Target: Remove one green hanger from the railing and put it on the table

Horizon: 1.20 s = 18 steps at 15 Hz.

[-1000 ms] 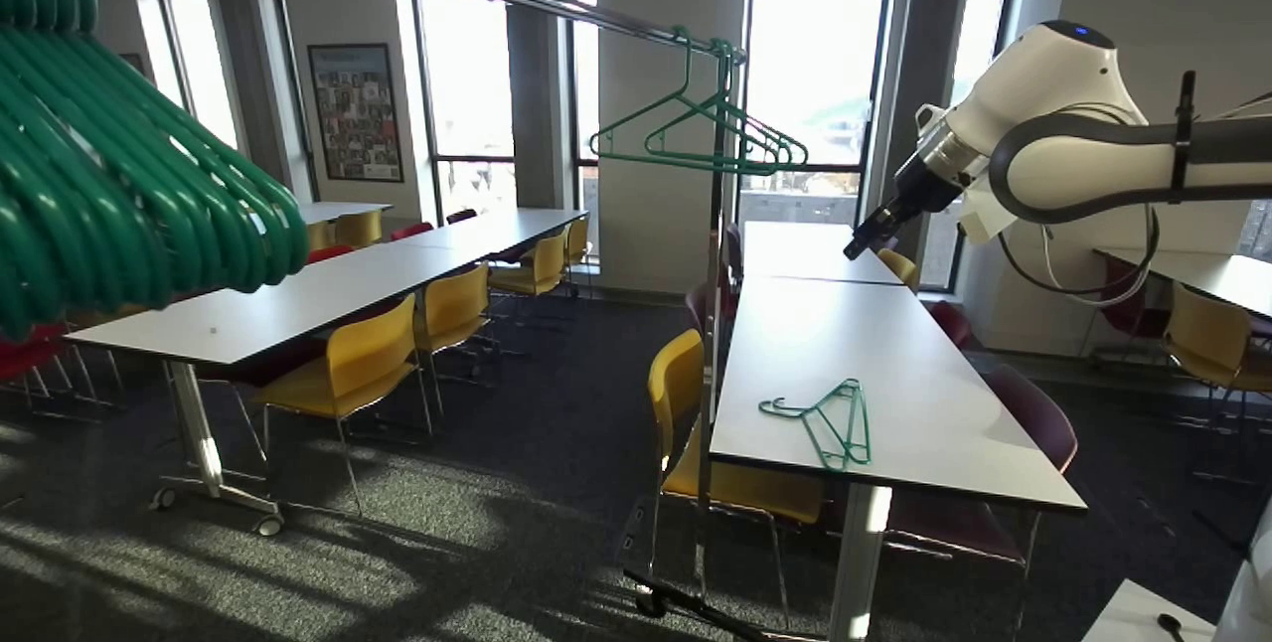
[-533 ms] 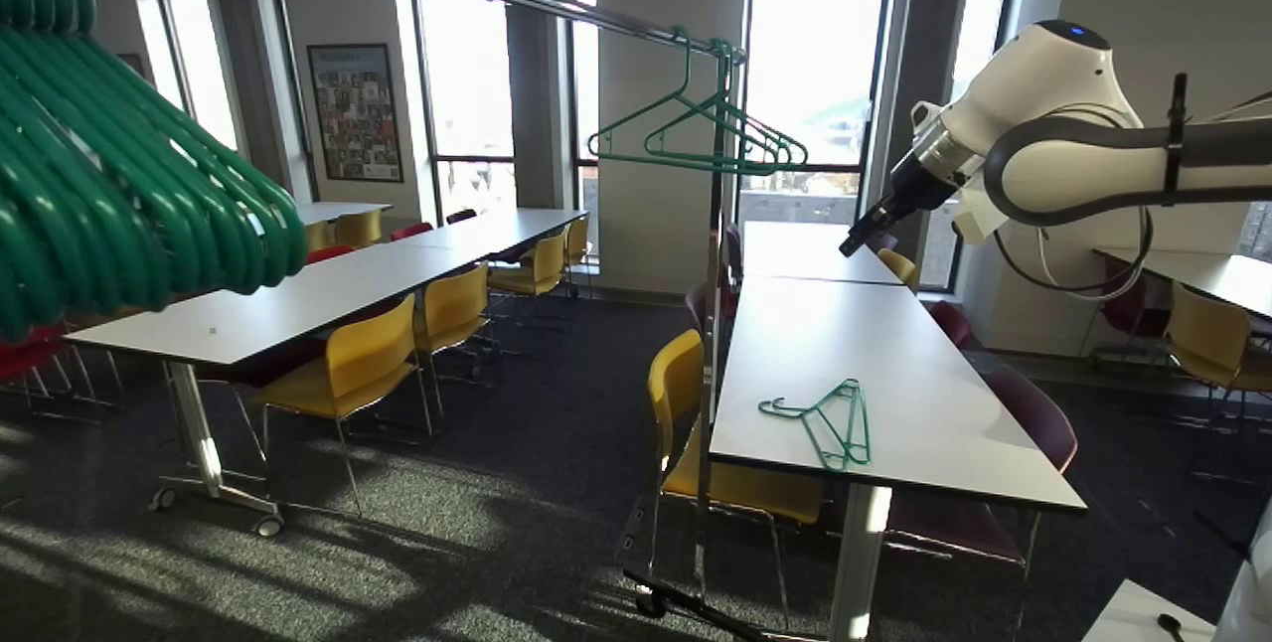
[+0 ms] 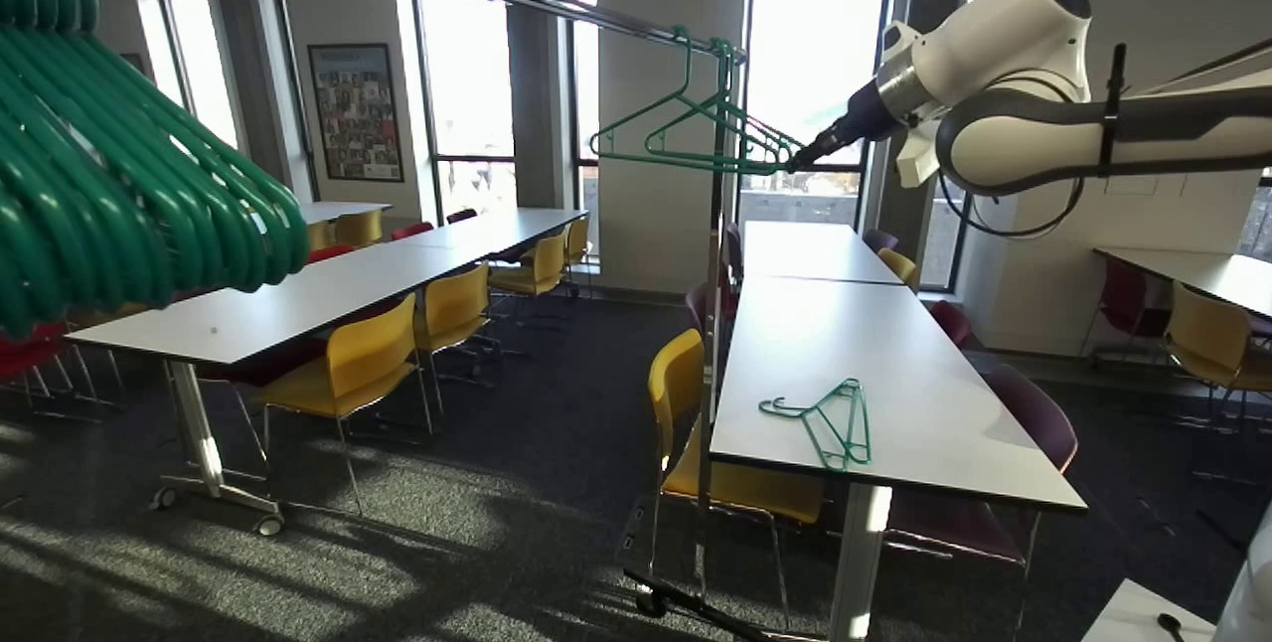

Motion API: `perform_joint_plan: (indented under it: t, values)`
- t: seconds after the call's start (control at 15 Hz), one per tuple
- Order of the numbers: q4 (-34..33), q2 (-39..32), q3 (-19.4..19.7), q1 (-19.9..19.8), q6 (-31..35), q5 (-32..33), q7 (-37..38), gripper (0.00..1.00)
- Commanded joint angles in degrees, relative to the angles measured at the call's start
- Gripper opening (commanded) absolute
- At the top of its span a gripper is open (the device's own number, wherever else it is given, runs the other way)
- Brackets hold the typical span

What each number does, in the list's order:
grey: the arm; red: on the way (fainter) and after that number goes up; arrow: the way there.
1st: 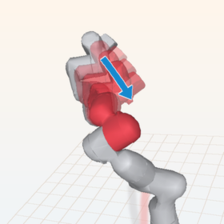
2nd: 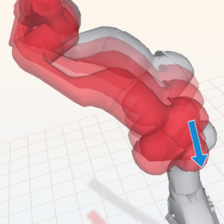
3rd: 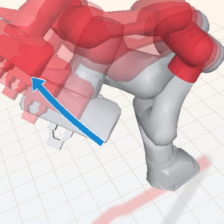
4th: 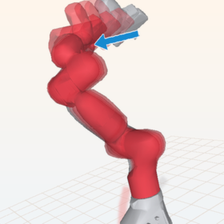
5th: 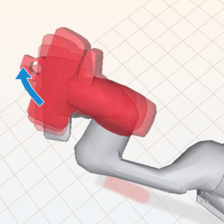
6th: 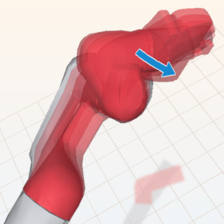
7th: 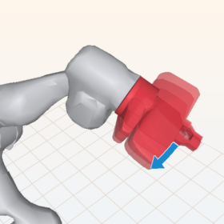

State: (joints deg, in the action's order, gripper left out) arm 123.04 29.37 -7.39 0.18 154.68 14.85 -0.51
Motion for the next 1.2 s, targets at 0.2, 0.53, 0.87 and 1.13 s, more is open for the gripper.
perform_joint_plan:
  t: [0.2, 0.53, 0.87, 1.13]
  values:
    - [-11.0, -9.1, 0.5, 2.2, 5.1, -3.9, -0.8, 1.00]
    - [-10.0, -9.2, 0.0, 2.1, 4.8, -4.2, -0.3, 1.00]
    - [-7.6, -8.4, 0.1, 0.5, 2.4, -3.1, 0.7, 1.00]
    - [-6.6, -8.5, 1.3, 1.2, 1.1, -4.8, -0.1, 0.75]
